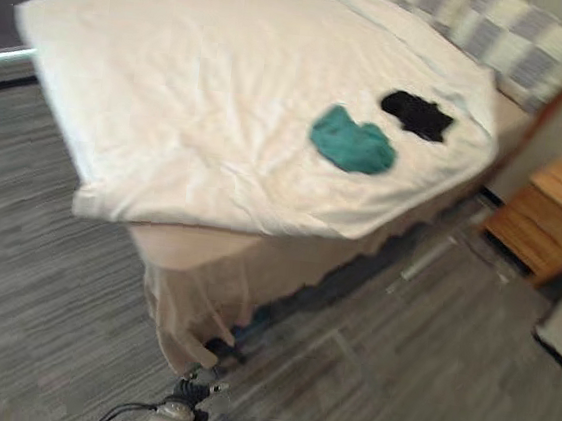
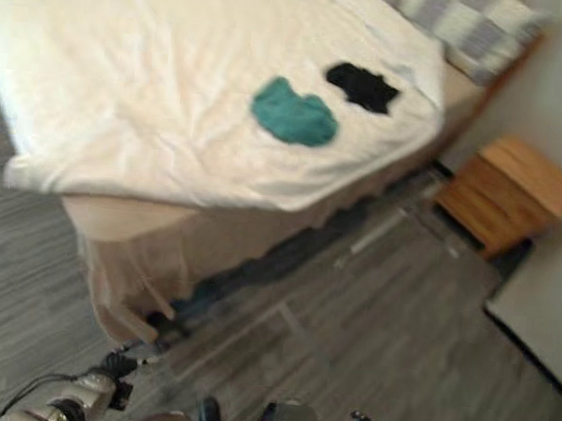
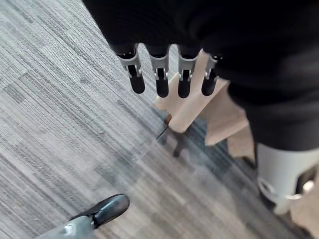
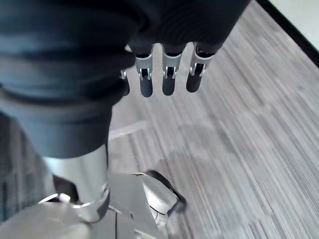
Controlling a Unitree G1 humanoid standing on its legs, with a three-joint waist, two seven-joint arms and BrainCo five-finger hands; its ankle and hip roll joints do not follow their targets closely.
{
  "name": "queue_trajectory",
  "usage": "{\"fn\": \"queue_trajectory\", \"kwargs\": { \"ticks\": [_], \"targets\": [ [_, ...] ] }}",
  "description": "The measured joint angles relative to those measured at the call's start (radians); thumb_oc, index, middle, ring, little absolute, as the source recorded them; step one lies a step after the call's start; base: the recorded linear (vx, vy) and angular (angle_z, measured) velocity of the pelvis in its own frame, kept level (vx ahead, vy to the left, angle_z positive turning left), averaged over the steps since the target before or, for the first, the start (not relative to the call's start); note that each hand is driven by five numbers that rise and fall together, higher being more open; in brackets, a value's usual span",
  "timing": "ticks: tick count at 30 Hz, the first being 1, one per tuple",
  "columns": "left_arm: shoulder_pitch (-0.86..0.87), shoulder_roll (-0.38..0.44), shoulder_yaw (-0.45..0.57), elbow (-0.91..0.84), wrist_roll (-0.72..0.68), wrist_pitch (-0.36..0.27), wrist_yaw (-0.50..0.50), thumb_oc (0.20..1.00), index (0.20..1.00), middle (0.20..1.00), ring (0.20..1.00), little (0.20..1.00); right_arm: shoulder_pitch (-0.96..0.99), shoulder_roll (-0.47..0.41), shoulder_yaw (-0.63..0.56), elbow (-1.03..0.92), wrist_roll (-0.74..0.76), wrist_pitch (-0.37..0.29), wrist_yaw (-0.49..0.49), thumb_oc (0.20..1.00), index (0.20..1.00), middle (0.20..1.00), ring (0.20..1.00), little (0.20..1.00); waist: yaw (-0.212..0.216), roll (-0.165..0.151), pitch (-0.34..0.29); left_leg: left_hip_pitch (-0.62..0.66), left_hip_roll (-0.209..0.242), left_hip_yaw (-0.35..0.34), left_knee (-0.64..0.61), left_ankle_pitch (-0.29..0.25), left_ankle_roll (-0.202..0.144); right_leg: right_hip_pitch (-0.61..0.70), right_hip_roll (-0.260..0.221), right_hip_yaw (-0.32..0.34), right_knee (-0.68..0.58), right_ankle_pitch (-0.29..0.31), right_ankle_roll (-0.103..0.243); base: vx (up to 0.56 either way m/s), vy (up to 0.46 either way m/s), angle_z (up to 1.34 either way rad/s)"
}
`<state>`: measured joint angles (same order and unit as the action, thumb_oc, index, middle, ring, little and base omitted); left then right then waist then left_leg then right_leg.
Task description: Tidy up the quilt and then pick up the clothes from the bed and put them into the laundry hamper.
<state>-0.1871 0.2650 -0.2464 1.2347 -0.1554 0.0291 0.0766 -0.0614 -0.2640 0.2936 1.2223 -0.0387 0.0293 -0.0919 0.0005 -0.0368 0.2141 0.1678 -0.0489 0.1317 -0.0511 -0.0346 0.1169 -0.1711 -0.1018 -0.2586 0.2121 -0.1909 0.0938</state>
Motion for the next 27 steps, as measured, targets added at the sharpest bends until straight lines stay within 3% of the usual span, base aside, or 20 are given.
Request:
{"fn": "queue_trajectory", "kwargs": {
  "ticks": [1,2,3,4,5,6,7,8,9,10,11,13,16,18,20,21,24,27],
  "targets": [
    [-0.009,0.005,0.011,-0.006,-0.003,0.001,0.003,1.000,1.000,1.000,1.000,1.000,-0.011,-0.002,-0.011,-0.009,0.000,-0.002,0.000,1.000,1.000,1.000,1.000,1.000,-0.011,-0.008,0.003,0.025,-0.002,-0.060,0.006,-0.024,-0.036,-0.037,0.018,0.086,-0.134,0.076,0.006,0.39,-0.362,1.90],
    [-0.004,0.010,0.007,0.011,-0.017,0.000,0.007,1.000,1.000,1.000,1.000,1.000,-0.022,-0.002,0.005,-0.023,0.000,0.003,-0.003,1.000,1.000,1.000,1.000,1.000,-0.032,-0.008,0.002,0.030,0.008,-0.136,0.020,-0.045,-0.046,-0.035,0.031,0.173,-0.196,0.124,0.004,0.23,-0.201,1.65],
    [-0.007,0.010,0.007,0.014,-0.023,0.001,0.007,1.000,1.000,1.000,1.000,1.000,-0.022,-0.001,0.006,-0.024,0.001,0.003,-0.004,1.000,1.000,1.000,1.000,1.000,-0.036,-0.010,0.002,0.032,0.006,-0.147,0.020,-0.045,-0.046,-0.037,0.031,0.186,-0.202,0.134,0.002,0.20,-0.180,1.91],
    [0.024,0.020,-0.013,0.018,-0.038,-0.005,0.010,1.000,1.000,1.000,1.000,1.000,-0.023,0.010,-0.014,-0.004,0.000,0.019,0.000,1.000,1.000,1.000,1.000,1.000,-0.036,-0.026,-0.003,0.103,-0.016,-0.138,0.013,-0.059,-0.067,-0.043,0.026,0.213,-0.185,0.267,-0.057,0.39,-0.321,1.73],
    [0.079,0.028,-0.017,-0.002,-0.039,-0.022,0.011,1.000,1.000,1.000,1.000,1.000,-0.019,0.022,-0.020,0.014,0.000,0.023,0.001,1.000,1.000,1.000,1.000,1.000,-0.027,-0.063,-0.016,0.158,-0.043,-0.140,0.015,-0.088,-0.102,-0.018,0.015,0.213,-0.153,0.368,-0.095,0.35,-0.294,1.94],
    [0.120,0.022,-0.004,0.000,-0.039,-0.038,0.015,1.000,1.000,1.000,1.000,1.000,-0.016,0.016,-0.019,0.015,-0.001,0.028,0.005,1.000,1.000,1.000,1.000,1.000,-0.019,-0.053,-0.022,0.188,-0.039,-0.146,0.032,-0.131,-0.117,-0.002,0.018,0.213,-0.117,0.359,-0.074,0.33,-0.296,0.89],
    [0.153,0.006,0.008,-0.009,-0.052,-0.049,0.018,1.000,1.000,1.000,1.000,1.000,-0.034,0.006,-0.018,0.015,0.000,0.043,0.005,1.000,1.000,1.000,1.000,1.000,-0.010,-0.013,-0.029,0.161,0.002,-0.122,0.098,-0.152,-0.131,0.006,0.050,0.220,-0.116,0.335,-0.130,0.15,-0.163,0.67],
    [0.166,0.004,0.024,-0.003,-0.069,-0.055,0.023,1.000,1.000,1.000,1.000,1.000,-0.050,0.003,-0.013,0.006,-0.001,0.040,0.009,1.000,1.000,1.000,1.000,1.000,0.005,-0.023,-0.022,0.102,-0.001,-0.111,0.193,-0.160,-0.149,0.040,0.038,0.238,-0.173,0.353,-0.118,0.17,-0.214,0.28],
    [0.186,0.005,0.034,-0.006,-0.074,-0.065,0.027,1.000,1.000,1.000,1.000,1.000,-0.071,0.004,-0.012,0.005,-0.001,0.047,0.010,1.000,1.000,1.000,1.000,1.000,0.026,-0.022,-0.024,0.083,0.003,-0.101,0.201,-0.169,-0.140,0.063,0.039,0.235,-0.217,0.365,-0.127,0.12,-0.198,0.52],
    [0.219,0.008,0.074,-0.011,-0.079,-0.100,0.044,1.000,1.000,1.000,1.000,1.000,-0.107,-0.003,-0.013,0.003,0.000,0.066,0.010,1.000,1.000,1.000,1.000,1.000,0.041,-0.021,-0.020,0.057,0.035,-0.057,0.150,-0.169,-0.147,0.114,0.041,0.203,-0.295,0.382,-0.148,0.10,-0.173,0.41],
    [0.224,0.010,0.081,-0.011,-0.078,-0.117,0.054,1.000,1.000,1.000,1.000,1.000,-0.119,-0.009,-0.013,0.002,0.002,0.075,0.009,1.000,1.000,1.000,1.000,1.000,0.044,-0.019,-0.014,0.042,0.051,-0.045,0.128,-0.164,-0.153,0.123,0.044,0.185,-0.295,0.374,-0.155,0.02,-0.074,0.81],
    [0.232,0.018,0.092,-0.050,-0.065,-0.187,0.110,1.000,1.000,1.000,1.000,1.000,-0.125,-0.034,-0.022,-0.036,0.013,0.091,0.007,1.000,1.000,1.000,1.000,1.000,0.042,-0.003,-0.008,-0.013,0.100,0.011,0.071,-0.123,-0.168,0.149,0.052,0.133,-0.301,0.350,-0.138,-0.02,0.023,0.64],
    [0.225,0.056,0.102,-0.239,-0.016,-0.297,0.186,1.000,1.000,1.000,1.000,1.000,-0.106,-0.075,-0.039,-0.038,0.046,0.111,0.005,1.000,1.000,1.000,1.000,1.000,0.025,0.006,0.021,-0.057,0.147,0.119,0.013,-0.029,-0.191,0.170,0.054,0.063,-0.301,0.314,-0.144,0.01,0.032,0.56],
    [0.228,0.146,0.120,-0.495,0.048,-0.389,0.248,1.000,1.000,1.000,1.000,1.000,-0.077,-0.100,-0.083,-0.034,0.053,0.134,0.004,1.000,1.000,1.000,1.000,1.000,0.030,0.025,0.037,-0.056,0.143,0.132,-0.027,0.023,-0.183,0.168,0.054,0.056,-0.301,0.301,-0.135,0.03,0.018,0.20],
    [0.230,0.232,0.150,-0.678,0.091,-0.437,0.260,1.000,1.000,1.000,1.000,1.000,-0.052,-0.131,-0.109,-0.028,0.059,0.131,0.004,1.000,1.000,1.000,1.000,1.000,0.023,0.084,0.039,-0.050,0.162,0.131,-0.033,0.021,-0.175,0.157,0.071,0.027,-0.301,0.301,-0.133,0.03,0.003,0.03],
    [0.192,0.261,0.176,-0.727,0.099,-0.467,0.260,1.000,1.000,1.000,1.000,1.000,-0.034,-0.138,-0.131,-0.019,0.061,0.134,0.004,1.000,1.000,1.000,1.000,1.000,0.026,0.111,0.046,-0.052,0.169,0.134,-0.032,0.053,-0.201,0.159,0.072,0.020,-0.301,0.303,-0.131,0.07,0.013,0.03],
    [0.167,0.341,0.245,-0.868,0.095,-0.469,0.230,1.000,1.000,1.000,1.000,1.000,0.020,-0.134,-0.132,0.005,0.087,0.132,0.006,1.000,1.000,1.000,1.000,1.000,0.025,0.137,0.037,-0.038,0.155,0.144,-0.034,0.055,-0.194,0.168,0.055,0.018,-0.301,0.311,-0.119,0.06,0.013,-0.02],
    [0.137,0.341,0.252,-0.918,0.038,-0.459,0.158,1.000,1.000,1.000,1.000,1.000,0.046,-0.126,-0.130,0.007,0.087,0.125,0.006,1.000,1.000,1.000,1.000,1.000,0.016,0.153,0.025,-0.018,0.148,0.159,-0.031,0.051,-0.188,0.180,0.050,0.027,-0.301,0.314,-0.113,0.10,0.026,-0.10]
  ]
}}
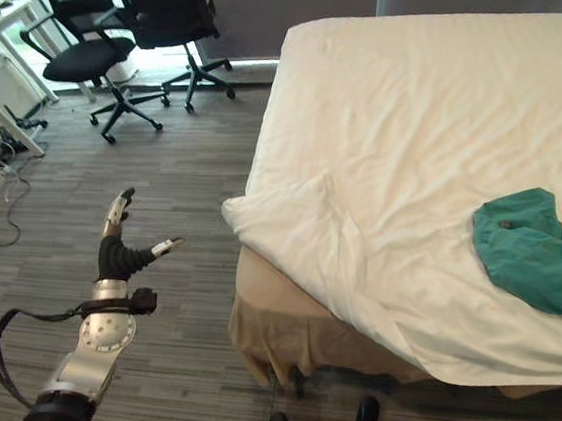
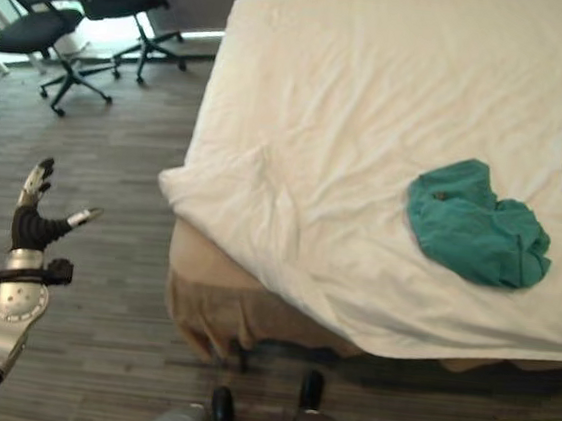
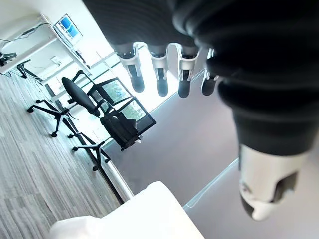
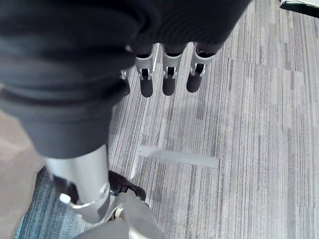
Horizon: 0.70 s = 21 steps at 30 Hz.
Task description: Tidy up the quilt and then pick up the clothes from the bed and put them into the laundry hamper.
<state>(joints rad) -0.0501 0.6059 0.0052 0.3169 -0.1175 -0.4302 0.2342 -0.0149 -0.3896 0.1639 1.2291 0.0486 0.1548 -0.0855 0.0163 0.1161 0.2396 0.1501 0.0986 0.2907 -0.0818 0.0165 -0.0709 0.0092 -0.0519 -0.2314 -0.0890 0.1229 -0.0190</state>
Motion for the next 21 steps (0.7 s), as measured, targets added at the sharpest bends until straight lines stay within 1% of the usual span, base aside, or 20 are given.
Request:
{"fn": "queue_trajectory", "kwargs": {
  "ticks": [1,3,4,5,6,8,9,10,11,12,14,15,16,18,19,20,21],
  "targets": [
    [-0.008,-0.008,-0.007,-0.005,-0.011,0.019,-0.020,1.000,1.000,1.000,1.000,1.000,-0.002,0.001,0.001,-0.005,0.000,-0.005,0.001,1.000,1.000,1.000,1.000,1.000,-0.003,0.000,0.000,0.003,-0.001,0.003,0.000,0.000,0.000,0.002,0.001,0.006,0.000,0.003,0.007,0.05,0.008,-0.16],
    [-0.031,-0.022,-0.033,-0.002,-0.037,0.060,-0.043,1.000,1.000,1.000,1.000,1.000,-0.006,-0.001,0.003,-0.033,0.000,-0.009,0.000,1.000,1.000,1.000,1.000,1.000,-0.018,-0.003,0.000,0.009,-0.002,0.007,0.000,-0.002,0.002,0.001,0.002,0.015,0.000,0.002,0.011,0.01,0.002,-0.11],
    [-0.070,-0.038,-0.070,0.001,-0.036,0.103,-0.043,1.000,1.000,1.000,1.000,1.000,-0.004,0.001,0.012,-0.051,0.000,-0.011,0.000,1.000,1.000,1.000,1.000,1.000,-0.028,-0.008,0.000,0.006,-0.003,0.006,0.000,-0.003,0.003,-0.003,0.003,0.020,0.000,0.003,0.013,-0.07,-0.001,-0.04],
    [-0.108,-0.037,-0.103,0.020,-0.031,0.132,-0.042,1.000,1.000,1.000,1.000,1.000,-0.004,0.001,0.025,-0.063,-0.001,-0.015,0.000,1.000,1.000,1.000,1.000,1.000,-0.033,-0.013,0.001,-0.003,-0.004,0.009,0.000,-0.003,0.003,-0.015,0.003,0.025,0.000,0.006,0.018,-0.13,0.001,-0.05],
    [-0.163,-0.029,-0.146,0.060,-0.029,0.165,-0.041,1.000,1.000,1.000,1.000,1.000,-0.013,-0.001,0.044,-0.078,-0.001,-0.027,0.000,1.000,1.000,1.000,1.000,1.000,-0.040,-0.017,-0.001,-0.028,-0.006,0.010,0.000,-0.002,0.003,-0.036,0.001,0.027,0.000,0.009,0.022,-0.18,0.007,-0.18],
    [-0.235,-0.028,-0.169,0.121,-0.030,0.217,-0.041,1.000,1.000,1.000,1.000,1.000,-0.048,0.005,0.044,-0.080,0.000,-0.030,0.000,1.000,1.000,1.000,1.000,1.000,-0.053,-0.035,0.009,-0.060,-0.011,0.043,0.000,0.008,0.003,-0.087,0.001,0.050,0.000,0.028,0.032,-0.23,0.015,-0.38],
    [-0.282,-0.027,-0.197,0.175,-0.028,0.224,-0.034,1.000,1.000,1.000,1.000,1.000,-0.056,0.004,0.058,-0.081,0.000,-0.031,-0.002,1.000,1.000,1.000,1.000,1.000,-0.070,-0.045,0.014,-0.076,-0.014,0.055,0.000,0.010,0.004,-0.110,0.001,0.062,0.001,0.039,0.027,-0.14,0.015,-0.39],
    [-0.366,-0.022,-0.241,0.276,-0.027,0.240,-0.033,1.000,1.000,1.000,1.000,1.000,-0.072,0.001,0.086,-0.081,0.000,-0.032,-0.002,1.000,1.000,1.000,1.000,1.000,-0.078,-0.054,0.019,-0.104,-0.019,0.059,0.000,0.016,0.007,-0.140,-0.002,0.073,0.001,0.047,0.033,-0.15,0.021,-0.31],
    [-0.442,-0.014,-0.255,0.360,-0.027,0.263,-0.034,1.000,1.000,1.000,1.000,1.000,-0.116,0.007,0.090,-0.082,0.001,-0.040,-0.001,1.000,1.000,1.000,1.000,1.000,-0.104,-0.069,0.046,-0.135,-0.022,0.073,0.000,0.025,0.009,-0.176,-0.008,0.074,0.000,0.054,0.042,-0.12,0.024,-0.34],
    [-0.465,-0.014,-0.257,0.386,-0.027,0.267,-0.034,1.000,1.000,1.000,1.000,1.000,-0.132,0.009,0.090,-0.082,0.001,-0.043,-0.001,1.000,1.000,1.000,1.000,1.000,-0.118,-0.080,0.066,-0.138,-0.023,0.086,0.000,0.029,0.009,-0.185,-0.010,0.073,0.000,0.058,0.045,-0.14,0.037,-0.33],
    [-0.524,-0.018,-0.291,0.458,-0.026,0.278,-0.034,1.000,1.000,1.000,1.000,1.000,-0.151,0.009,0.093,-0.093,0.006,-0.047,-0.002,1.000,1.000,1.000,1.000,1.000,-0.155,-0.093,0.097,-0.152,-0.024,0.097,0.000,0.029,0.009,-0.203,-0.010,0.075,0.000,0.065,0.048,-0.10,0.039,-0.20],
    [-0.558,-0.023,-0.297,0.491,-0.026,0.285,-0.034,1.000,1.000,1.000,1.000,1.000,-0.161,0.006,0.101,-0.093,0.011,-0.048,-0.003,1.000,1.000,1.000,1.000,1.000,-0.166,-0.097,0.112,-0.164,-0.024,0.105,0.000,0.029,0.008,-0.219,-0.010,0.077,0.000,0.068,0.052,-0.11,0.061,-0.17],
    [-0.625,-0.022,-0.314,0.546,-0.020,0.296,-0.031,1.000,1.000,1.000,1.000,1.000,-0.177,0.000,0.117,-0.094,0.020,-0.048,-0.003,1.000,1.000,1.000,1.000,1.000,-0.176,-0.097,0.150,-0.175,-0.026,0.109,0.000,0.033,0.008,-0.234,-0.009,0.081,0.001,0.078,0.050,-0.11,0.071,-0.13],
    [-0.693,-0.019,-0.334,0.593,0.017,0.311,-0.020,1.000,1.000,1.000,1.000,1.000,-0.187,-0.009,0.122,-0.094,0.041,-0.047,-0.002,1.000,1.000,1.000,1.000,1.000,-0.184,-0.087,0.187,-0.186,-0.028,0.110,0.000,0.035,0.007,-0.245,-0.008,0.092,0.006,0.085,0.042,-0.08,0.070,-0.08],
    [-0.734,-0.012,-0.356,0.619,0.058,0.322,-0.013,0.937,0.937,0.937,0.937,0.937,-0.190,-0.015,0.124,-0.097,0.041,-0.046,-0.002,1.000,1.000,1.000,1.000,1.000,-0.183,-0.073,0.197,-0.202,-0.027,0.113,-0.001,0.035,0.005,-0.264,-0.006,0.102,0.006,0.087,0.042,-0.07,0.098,-0.09],
    [-0.758,-0.009,-0.369,0.636,0.097,0.328,-0.013,0.376,0.376,0.376,0.376,0.376,-0.193,-0.019,0.126,-0.105,0.041,-0.045,-0.003,1.000,1.000,1.000,1.000,1.000,-0.186,-0.065,0.211,-0.203,-0.027,0.114,-0.001,0.036,0.004,-0.266,-0.003,0.105,0.006,0.090,0.040,-0.07,0.117,-0.09],
    [-0.783,0.004,-0.407,0.665,0.165,0.336,-0.010,0.200,0.200,0.200,0.200,0.200,-0.200,-0.022,0.131,-0.111,0.041,-0.044,-0.002,1.000,1.000,1.000,1.000,1.000,-0.187,-0.057,0.219,-0.204,-0.026,0.115,-0.001,0.036,0.004,-0.267,-0.001,0.109,0.006,0.090,0.039,-0.04,0.117,-0.05]
  ]
}}
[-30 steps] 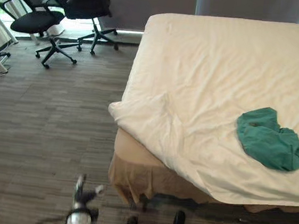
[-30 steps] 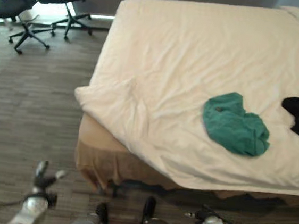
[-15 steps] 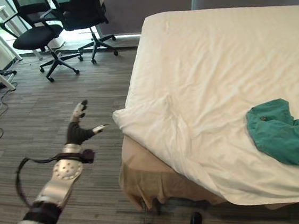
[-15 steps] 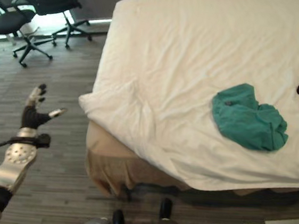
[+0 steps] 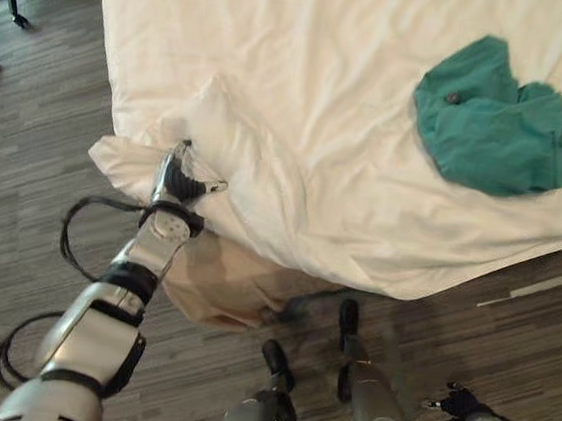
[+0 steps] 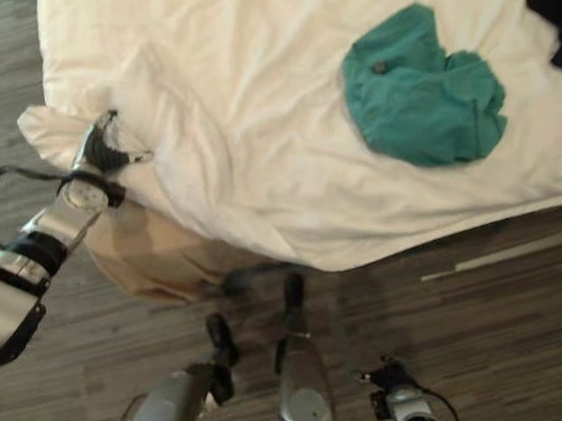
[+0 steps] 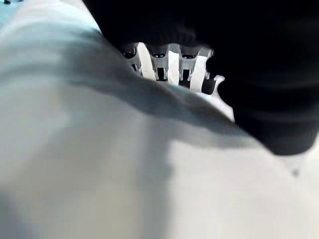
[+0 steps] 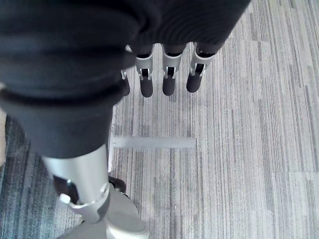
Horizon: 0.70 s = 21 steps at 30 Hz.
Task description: Tidy up the quilt and then pick up the clothes from the bed and put them into the laundry hamper.
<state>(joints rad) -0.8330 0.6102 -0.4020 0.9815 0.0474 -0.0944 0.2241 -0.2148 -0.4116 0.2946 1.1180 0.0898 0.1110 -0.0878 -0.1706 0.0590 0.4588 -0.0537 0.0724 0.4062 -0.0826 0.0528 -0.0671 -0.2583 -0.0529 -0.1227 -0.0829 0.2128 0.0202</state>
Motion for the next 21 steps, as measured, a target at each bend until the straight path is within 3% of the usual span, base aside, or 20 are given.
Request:
{"fn": "queue_trajectory", "kwargs": {
  "ticks": [5,10,12,14,15,16,17,18,19,21],
  "targets": [
    [-0.049,0.093,-0.169,0.047,0.173,0.056,-0.019,0.200,0.200,0.200,0.200,0.200,-0.068,-0.025,0.007,-0.001,-0.001,-0.005,0.001,1.000,1.000,1.000,1.000,1.000,-0.010,0.006,0.000,0.008,-0.003,0.019,-0.005,-0.002,-0.001,-0.001,-0.001,0.018,-0.001,-0.001,0.000,-0.04,0.120,-0.09],
    [0.000,0.091,-0.152,0.057,0.148,0.137,-0.036,0.200,0.200,0.200,0.200,0.200,-0.091,-0.053,-0.012,0.001,-0.004,-0.025,0.002,1.000,1.000,1.000,1.000,1.000,-0.020,0.018,0.002,0.067,-0.013,0.024,-0.006,-0.013,0.002,0.055,-0.013,0.011,-0.001,-0.008,-0.010,-0.03,0.082,-0.06],
    [0.140,0.077,-0.051,0.066,0.084,0.172,-0.037,0.200,0.200,0.200,0.200,0.200,-0.066,-0.063,-0.015,0.001,-0.007,-0.030,0.001,1.000,1.000,1.000,1.000,1.000,-0.020,0.036,-0.008,0.121,-0.007,0.017,-0.006,-0.029,-0.004,0.109,-0.010,0.002,-0.005,-0.021,-0.027,0.04,0.051,-0.03],
    [0.375,0.069,0.145,0.052,0.072,0.167,-0.037,0.200,0.200,0.200,0.200,0.200,-0.053,-0.049,-0.064,-0.002,0.004,-0.023,-0.008,1.000,1.000,1.000,1.000,1.000,-0.014,0.050,-0.016,0.161,0.002,0.011,-0.006,-0.041,-0.009,0.160,-0.006,-0.017,0.000,-0.032,-0.040,0.21,0.065,0.08],
    [0.430,0.058,0.193,0.057,0.071,0.168,-0.036,0.200,0.200,0.200,0.200,0.200,-0.040,-0.049,-0.077,-0.002,0.010,-0.021,-0.012,1.000,1.000,1.000,1.000,1.000,-0.012,0.057,-0.021,0.176,0.006,0.005,-0.006,-0.049,-0.015,0.176,-0.003,-0.021,-0.001,-0.040,-0.036,0.23,0.047,0.27],
    [0.610,0.045,0.347,0.125,0.045,0.167,-0.022,0.200,0.200,0.200,0.200,0.200,0.012,-0.047,-0.166,0.003,0.055,-0.019,-0.037,1.000,1.000,1.000,1.000,1.000,0.002,0.077,-0.061,0.215,0.019,-0.013,-0.006,-0.076,-0.024,0.225,0.006,-0.041,0.000,-0.065,-0.035,0.20,0.014,0.23],
    [0.687,0.033,0.450,0.186,0.029,0.171,0.003,1.000,1.000,1.000,1.000,1.000,0.053,-0.052,-0.239,0.014,0.089,-0.018,-0.055,1.000,1.000,1.000,1.000,1.000,0.019,0.091,-0.094,0.243,0.025,-0.012,-0.005,-0.078,-0.023,0.245,0.014,-0.034,-0.006,-0.073,-0.034,0.15,-0.015,0.21],
    [0.739,0.033,0.481,0.240,0.012,0.191,0.020,1.000,1.000,1.000,1.000,1.000,0.090,-0.065,-0.263,0.034,0.101,-0.018,-0.070,1.000,1.000,1.000,1.000,1.000,0.036,0.099,-0.136,0.243,0.027,-0.013,-0.003,-0.080,-0.024,0.243,0.015,-0.032,-0.006,-0.078,-0.028,0.22,-0.033,0.24],
    [0.880,0.055,0.528,0.330,-0.008,0.196,0.064,1.000,1.000,1.000,1.000,1.000,0.145,-0.110,-0.332,0.084,0.167,-0.002,-0.111,1.000,1.000,1.000,1.000,1.000,0.096,0.115,-0.212,0.244,0.022,-0.042,0.001,-0.081,-0.021,0.257,0.010,-0.047,-0.003,-0.082,-0.025,0.16,-0.043,0.33],
    [0.997,0.071,0.592,0.369,-0.035,0.147,0.095,1.000,1.000,1.000,1.000,1.000,0.164,-0.174,-0.448,0.157,0.225,0.000,-0.151,1.000,1.000,1.000,1.000,1.000,0.147,0.109,-0.231,0.259,0.010,-0.079,0.001,-0.086,-0.014,0.275,-0.003,-0.060,0.000,-0.081,-0.015,0.14,-0.096,0.39]
  ]
}}
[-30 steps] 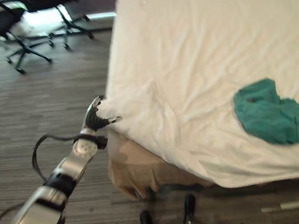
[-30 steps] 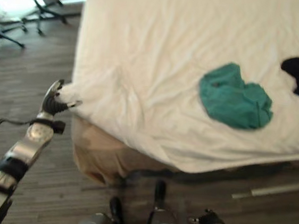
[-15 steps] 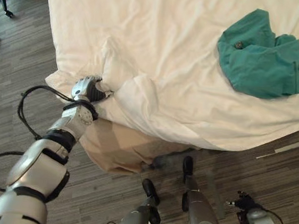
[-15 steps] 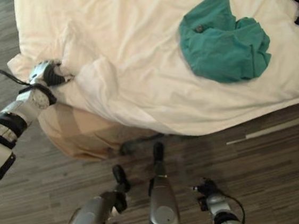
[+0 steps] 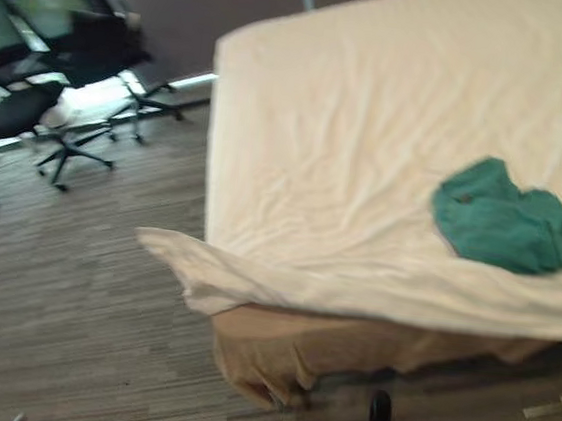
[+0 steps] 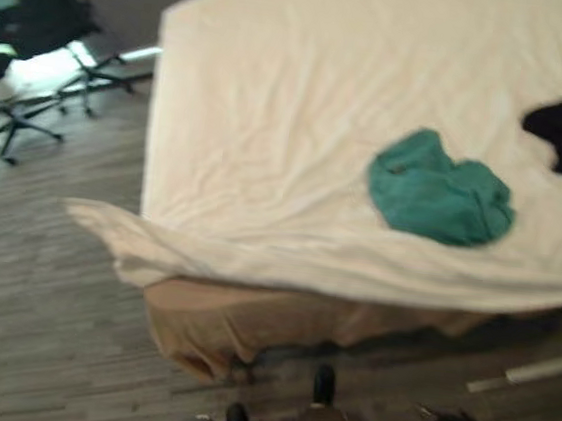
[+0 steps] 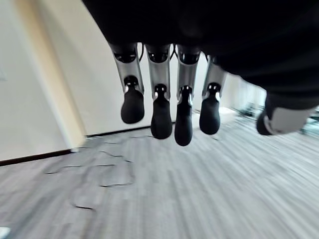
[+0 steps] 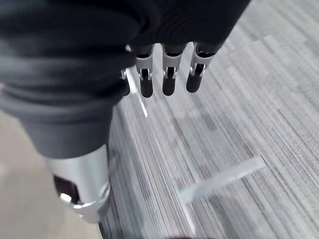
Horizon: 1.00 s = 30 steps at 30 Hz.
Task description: Tidy up the quilt and then pick up the clothes from the bed and put them into the laundry hamper.
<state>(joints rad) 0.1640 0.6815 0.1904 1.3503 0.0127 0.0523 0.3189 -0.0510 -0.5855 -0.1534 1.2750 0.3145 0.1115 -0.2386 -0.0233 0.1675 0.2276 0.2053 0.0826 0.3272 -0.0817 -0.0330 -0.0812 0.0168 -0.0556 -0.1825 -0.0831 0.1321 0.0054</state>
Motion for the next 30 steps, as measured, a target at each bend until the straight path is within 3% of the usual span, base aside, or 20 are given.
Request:
{"fn": "queue_trajectory", "kwargs": {
  "ticks": [1,4,5,6,7,9,10,11,13,15,18,21,23,25,26,27,30],
  "targets": [
    [0.021,0.002,0.013,0.006,-0.018,-0.009,0.002,1.000,1.000,1.000,1.000,1.000,0.006,-0.027,-0.011,0.011,0.016,-0.005,-0.022,1.000,1.000,1.000,1.000,1.000,0.011,-0.008,-0.002,-0.002,-0.005,-0.016,0.000,-0.003,0.005,0.006,-0.009,-0.009,0.000,-0.001,0.006,0.12,-0.135,0.37],
    [0.067,-0.005,0.063,-0.004,-0.054,-0.107,-0.023,1.000,1.000,1.000,1.000,1.000,-0.019,-0.129,-0.205,0.054,0.094,-0.016,-0.051,1.000,1.000,1.000,1.000,1.000,0.056,-0.064,-0.026,-0.010,-0.023,-0.041,0.000,-0.005,0.015,0.012,-0.024,-0.028,0.000,-0.001,0.026,0.03,-0.094,0.26],
    [0.068,-0.001,0.052,-0.022,-0.070,-0.136,-0.037,1.000,1.000,1.000,1.000,1.000,-0.037,-0.179,-0.204,0.040,0.102,-0.068,-0.075,1.000,1.000,1.000,1.000,1.000,0.064,-0.114,-0.048,-0.020,-0.028,-0.053,-0.001,-0.008,0.023,0.006,-0.032,-0.042,0.000,0.000,0.032,-0.02,-0.094,0.21],
    [0.069,-0.003,0.032,-0.044,-0.076,-0.152,-0.046,1.000,1.000,1.000,1.000,1.000,-0.049,-0.199,-0.213,0.031,0.113,-0.099,-0.080,1.000,1.000,1.000,1.000,1.000,0.070,-0.128,-0.062,-0.027,-0.029,-0.054,-0.001,-0.005,0.024,-0.001,-0.040,-0.040,-0.005,0.000,0.033,-0.04,-0.066,0.16],
    [0.066,-0.006,-0.005,-0.060,-0.080,-0.171,-0.057,1.000,1.000,1.000,1.000,1.000,-0.066,-0.219,-0.212,0.014,0.120,-0.138,-0.088,1.000,1.000,1.000,1.000,1.000,0.072,-0.167,-0.070,-0.041,-0.033,-0.056,-0.004,-0.003,0.025,-0.011,-0.044,-0.042,-0.005,-0.001,0.031,-0.04,-0.043,-0.02],
    [0.050,-0.031,-0.074,-0.099,-0.081,-0.201,-0.083,1.000,1.000,1.000,1.000,1.000,-0.109,-0.254,-0.204,-0.054,0.119,-0.205,-0.089,1.000,1.000,1.000,1.000,1.000,0.077,-0.207,-0.092,-0.073,-0.026,-0.048,-0.007,0.015,0.043,-0.038,-0.043,-0.044,-0.004,-0.001,0.033,-0.06,-0.037,-0.06],
    [0.047,-0.052,-0.089,-0.109,-0.088,-0.208,-0.085,1.000,1.000,1.000,1.000,1.000,-0.125,-0.261,-0.190,-0.079,0.117,-0.219,-0.092,0.777,0.777,0.777,0.777,0.777,0.077,-0.218,-0.097,-0.079,-0.017,-0.044,-0.007,0.021,0.052,-0.040,-0.041,-0.057,0.009,-0.003,0.033,-0.06,-0.023,-0.15],
    [0.046,-0.097,-0.131,-0.141,-0.099,-0.219,-0.093,1.000,1.000,1.000,1.000,1.000,-0.137,-0.271,-0.155,-0.176,0.114,-0.248,-0.097,0.200,0.200,0.200,0.200,0.200,0.076,-0.225,-0.100,-0.079,-0.009,-0.033,-0.007,0.024,0.050,-0.055,-0.046,-0.060,0.066,-0.014,0.017,-0.03,-0.003,-0.09],
    [0.045,-0.158,-0.178,-0.166,-0.116,-0.219,-0.103,1.000,1.000,1.000,1.000,1.000,-0.153,-0.276,-0.105,-0.333,0.079,-0.272,-0.085,0.200,0.200,0.200,0.200,0.200,0.059,-0.236,-0.106,-0.083,-0.019,-0.036,-0.007,0.024,0.044,-0.059,-0.055,-0.051,0.064,-0.035,0.036,-0.02,0.001,-0.15],
    [0.036,-0.244,-0.221,-0.177,-0.121,-0.219,-0.103,1.000,1.000,1.000,1.000,1.000,-0.189,-0.283,-0.014,-0.581,0.048,-0.279,-0.052,0.200,0.200,0.200,0.200,0.200,0.032,-0.227,-0.107,-0.092,-0.023,-0.035,-0.006,0.034,0.046,-0.038,-0.051,-0.049,0.003,0.002,0.042,-0.01,-0.005,-0.12],
    [-0.007,-0.330,-0.227,-0.194,-0.121,-0.219,-0.104,1.000,1.000,1.000,1.000,1.000,-0.276,-0.274,0.129,-0.794,0.036,-0.276,0.022,0.200,0.200,0.200,0.200,0.200,0.022,-0.200,-0.105,-0.094,-0.023,-0.036,-0.006,0.041,0.040,-0.039,-0.046,-0.043,-0.005,0.019,0.048,0.01,-0.012,0.01],
    [-0.068,-0.376,-0.280,-0.215,-0.128,-0.219,-0.121,1.000,1.000,1.000,1.000,1.000,-0.493,-0.113,0.379,-0.943,0.041,-0.219,0.161,0.200,0.200,0.200,0.200,0.200,0.043,-0.192,-0.083,-0.104,-0.007,-0.039,-0.005,0.045,0.026,-0.045,-0.034,-0.053,-0.005,0.017,0.046,-0.05,-0.075,-0.02],
    [-0.098,-0.373,-0.333,-0.229,-0.129,-0.218,-0.133,1.000,1.000,1.000,1.000,1.000,-0.592,-0.030,0.465,-0.911,0.050,-0.216,0.207,0.200,0.200,0.200,0.200,0.200,0.058,-0.191,-0.070,-0.125,-0.005,-0.037,0.000,0.062,0.026,-0.069,-0.032,-0.057,-0.005,0.024,0.046,-0.24,-0.051,0.05],
    [-0.194,-0.358,-0.403,-0.307,-0.131,-0.226,-0.150,1.000,1.000,1.000,1.000,1.000,-0.724,0.037,0.522,-0.801,0.059,-0.210,0.261,0.200,0.200,0.200,0.200,0.200,0.090,-0.215,-0.005,-0.215,-0.008,-0.065,0.042,0.079,0.021,-0.130,-0.037,-0.076,-0.003,0.044,0.051,-0.36,-0.063,0.42],
    [-0.265,-0.349,-0.434,-0.355,-0.153,-0.238,-0.158,1.000,1.000,1.000,1.000,1.000,-0.797,0.052,0.522,-0.717,0.059,-0.192,0.266,0.200,0.200,0.200,0.200,0.200,0.137,-0.214,0.066,-0.287,-0.012,-0.076,0.068,0.097,0.023,-0.182,-0.040,-0.089,0.001,0.066,0.035,-0.34,-0.063,0.38],
    [-0.291,-0.344,-0.451,-0.372,-0.168,-0.241,-0.158,1.000,1.000,1.000,1.000,1.000,-0.842,0.068,0.525,-0.668,0.059,-0.190,0.262,0.200,0.200,0.200,0.200,0.200,0.145,-0.219,0.099,-0.318,-0.014,-0.082,0.081,0.099,0.024,-0.205,-0.043,-0.092,0.002,0.074,0.037,-0.30,-0.062,0.30],
    [-0.371,-0.345,-0.472,-0.403,-0.168,-0.236,-0.161,1.000,1.000,1.000,1.000,1.000,-0.934,0.095,0.521,-0.575,0.061,-0.181,0.253,0.200,0.200,0.200,0.200,0.200,0.164,-0.184,0.223,-0.399,-0.022,-0.095,0.102,0.118,0.033,-0.269,-0.054,-0.101,0.007,0.085,0.040,-0.20,-0.012,0.17]
  ]
}}
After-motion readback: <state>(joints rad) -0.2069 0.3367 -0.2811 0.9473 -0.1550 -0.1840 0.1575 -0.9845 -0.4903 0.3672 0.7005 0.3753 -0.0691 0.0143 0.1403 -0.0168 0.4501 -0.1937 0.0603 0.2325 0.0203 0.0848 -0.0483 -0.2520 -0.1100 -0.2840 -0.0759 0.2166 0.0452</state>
